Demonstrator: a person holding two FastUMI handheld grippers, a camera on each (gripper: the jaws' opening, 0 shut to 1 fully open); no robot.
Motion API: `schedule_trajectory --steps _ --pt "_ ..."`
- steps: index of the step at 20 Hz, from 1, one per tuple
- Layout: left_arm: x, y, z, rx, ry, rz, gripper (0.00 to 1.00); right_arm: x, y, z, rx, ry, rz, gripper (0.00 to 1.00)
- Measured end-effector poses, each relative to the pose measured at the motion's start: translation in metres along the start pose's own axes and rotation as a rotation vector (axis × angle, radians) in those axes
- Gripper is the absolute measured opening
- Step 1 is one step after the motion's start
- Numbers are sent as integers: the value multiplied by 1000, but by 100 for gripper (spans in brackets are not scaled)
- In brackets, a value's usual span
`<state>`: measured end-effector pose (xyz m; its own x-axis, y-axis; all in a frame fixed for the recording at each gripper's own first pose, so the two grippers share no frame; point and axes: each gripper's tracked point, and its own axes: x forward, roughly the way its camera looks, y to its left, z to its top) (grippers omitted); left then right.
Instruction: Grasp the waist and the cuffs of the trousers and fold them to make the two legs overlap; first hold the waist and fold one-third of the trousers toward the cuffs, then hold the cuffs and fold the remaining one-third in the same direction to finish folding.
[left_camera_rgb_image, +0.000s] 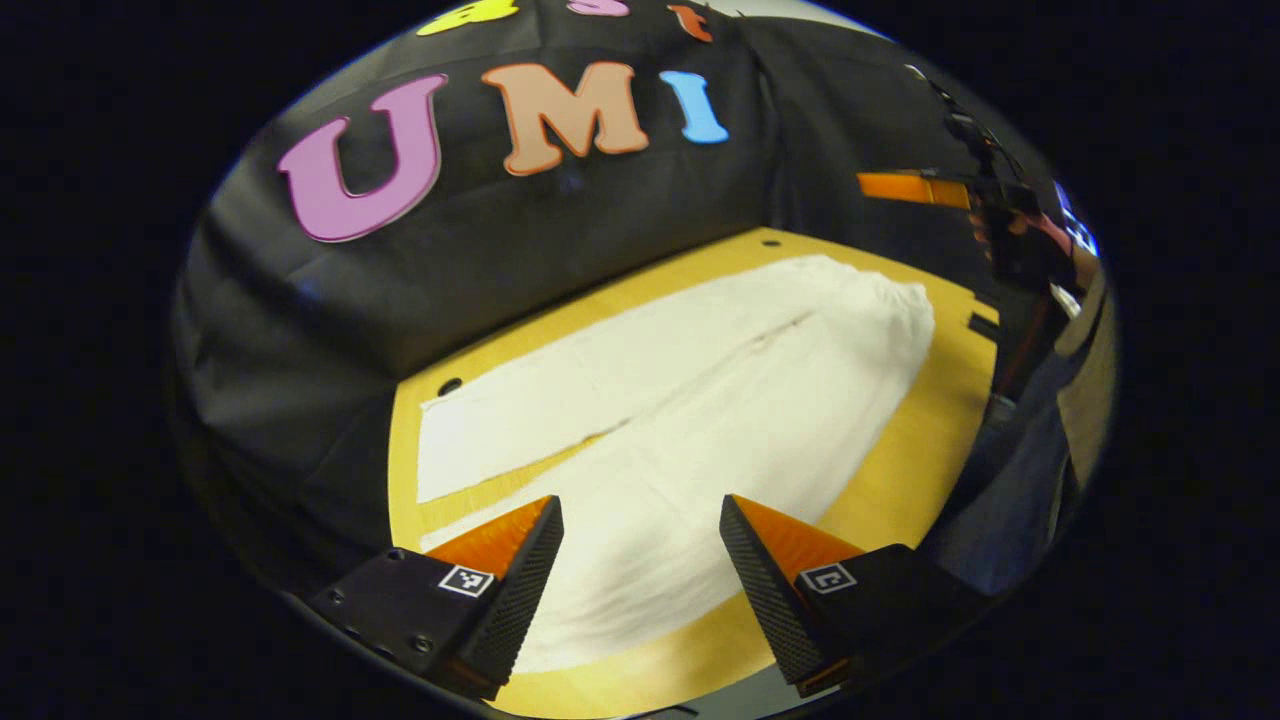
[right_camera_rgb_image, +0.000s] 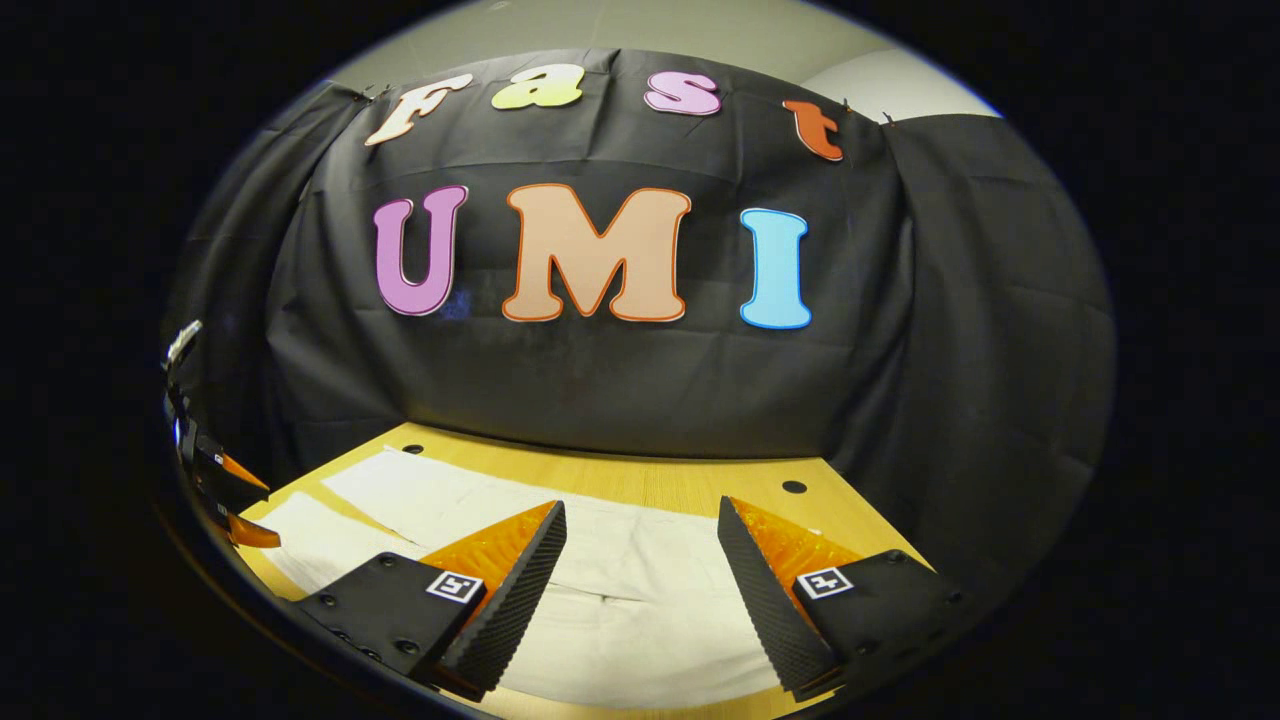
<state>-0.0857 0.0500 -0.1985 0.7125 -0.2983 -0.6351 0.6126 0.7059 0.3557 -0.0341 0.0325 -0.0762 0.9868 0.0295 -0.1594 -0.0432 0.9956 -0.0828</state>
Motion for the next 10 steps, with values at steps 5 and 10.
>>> schedule_trajectory --steps 5,10 --pt "-6 6 -81 173 239 -148 95 -5 0 -14 0 37 -8 98" --pt "-9 22 -147 321 421 -248 92 -2 0 -19 10 59 -2 98"
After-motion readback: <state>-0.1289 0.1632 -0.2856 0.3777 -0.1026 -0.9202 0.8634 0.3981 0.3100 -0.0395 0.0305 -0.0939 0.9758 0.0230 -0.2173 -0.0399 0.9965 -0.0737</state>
